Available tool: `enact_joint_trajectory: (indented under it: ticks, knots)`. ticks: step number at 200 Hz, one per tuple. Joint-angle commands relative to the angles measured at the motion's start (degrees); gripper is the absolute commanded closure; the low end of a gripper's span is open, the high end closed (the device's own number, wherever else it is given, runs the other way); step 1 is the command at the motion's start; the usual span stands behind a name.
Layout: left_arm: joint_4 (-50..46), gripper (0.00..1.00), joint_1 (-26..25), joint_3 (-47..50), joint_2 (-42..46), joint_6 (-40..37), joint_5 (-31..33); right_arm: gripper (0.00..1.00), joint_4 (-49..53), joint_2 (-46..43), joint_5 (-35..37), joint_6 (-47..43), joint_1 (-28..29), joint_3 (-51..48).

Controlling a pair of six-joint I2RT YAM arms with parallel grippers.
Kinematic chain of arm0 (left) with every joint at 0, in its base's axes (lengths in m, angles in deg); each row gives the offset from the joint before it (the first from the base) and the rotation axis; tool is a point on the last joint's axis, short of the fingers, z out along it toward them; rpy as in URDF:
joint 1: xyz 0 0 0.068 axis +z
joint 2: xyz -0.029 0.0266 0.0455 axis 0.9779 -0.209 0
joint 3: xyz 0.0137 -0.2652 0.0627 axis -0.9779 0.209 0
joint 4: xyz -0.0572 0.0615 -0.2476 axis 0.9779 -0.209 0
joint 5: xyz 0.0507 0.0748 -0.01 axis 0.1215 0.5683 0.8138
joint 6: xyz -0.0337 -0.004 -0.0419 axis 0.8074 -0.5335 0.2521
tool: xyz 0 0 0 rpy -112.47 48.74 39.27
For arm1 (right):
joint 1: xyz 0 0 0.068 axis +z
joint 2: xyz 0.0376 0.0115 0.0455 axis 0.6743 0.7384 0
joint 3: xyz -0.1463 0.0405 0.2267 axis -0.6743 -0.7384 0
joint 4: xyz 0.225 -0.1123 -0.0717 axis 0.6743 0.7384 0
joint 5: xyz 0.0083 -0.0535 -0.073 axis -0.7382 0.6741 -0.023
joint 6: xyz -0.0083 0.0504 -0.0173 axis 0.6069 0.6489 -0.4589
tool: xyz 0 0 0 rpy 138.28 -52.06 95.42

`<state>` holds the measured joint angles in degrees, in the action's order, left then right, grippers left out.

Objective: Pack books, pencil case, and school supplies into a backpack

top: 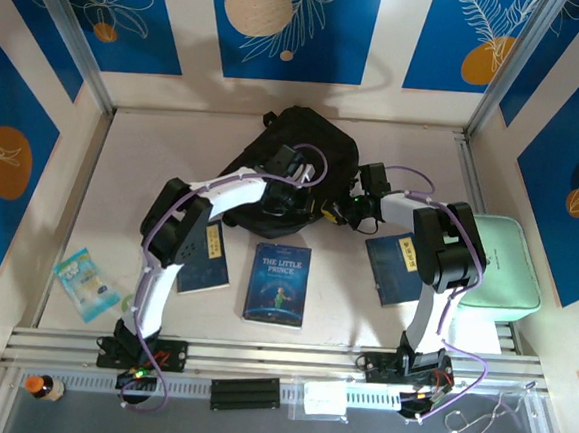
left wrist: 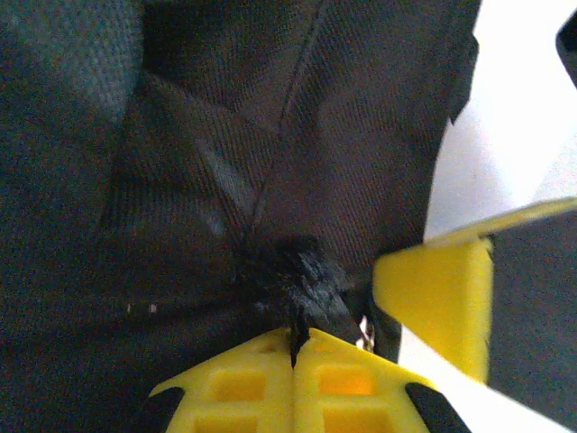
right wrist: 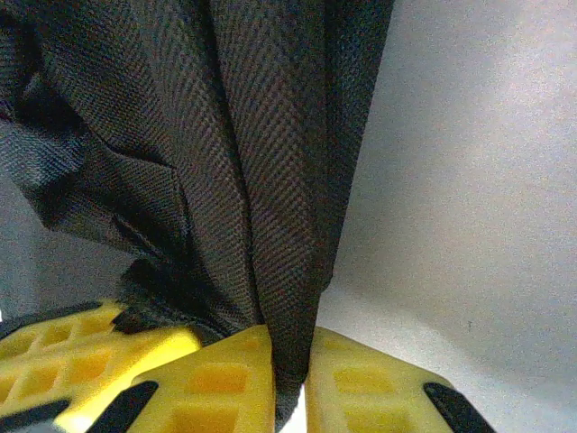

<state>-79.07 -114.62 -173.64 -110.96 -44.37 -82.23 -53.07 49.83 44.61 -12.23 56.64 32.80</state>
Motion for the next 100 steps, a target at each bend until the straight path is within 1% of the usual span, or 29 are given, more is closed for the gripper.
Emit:
enact_joint_trajectory:
  ticks: [1, 37, 53, 81, 100]
  knots:
    - [2.16, 1.00, -0.52, 3.07, 5.58, -1.78, -0.21, 0.86, 2.35, 0.99, -0.72, -1.68, -0.27, 0.17]
    - [8.00, 1.00, -0.56, 8.02, 8.53, -0.64, -0.63, 0.86, 0.73, 0.85, -3.47, -2.41, -0.26, 0.44]
    - [8.69, 1.00, -0.55, 8.69, 8.77, -0.17, -0.31, 0.85, -0.78, 0.62, -5.06, -2.19, -0.52, 0.36]
    - [10.52, 1.00, -0.51, 10.11, 9.76, 0.85, 0.61, 0.79, -2.68, -0.12, -7.31, -1.87, -1.22, 0.45]
    - [12.07, 1.00, -0.56, 11.17, 10.60, 1.73, 0.89, 0.78, -3.17, -0.14, -7.49, -1.65, -1.37, 0.24]
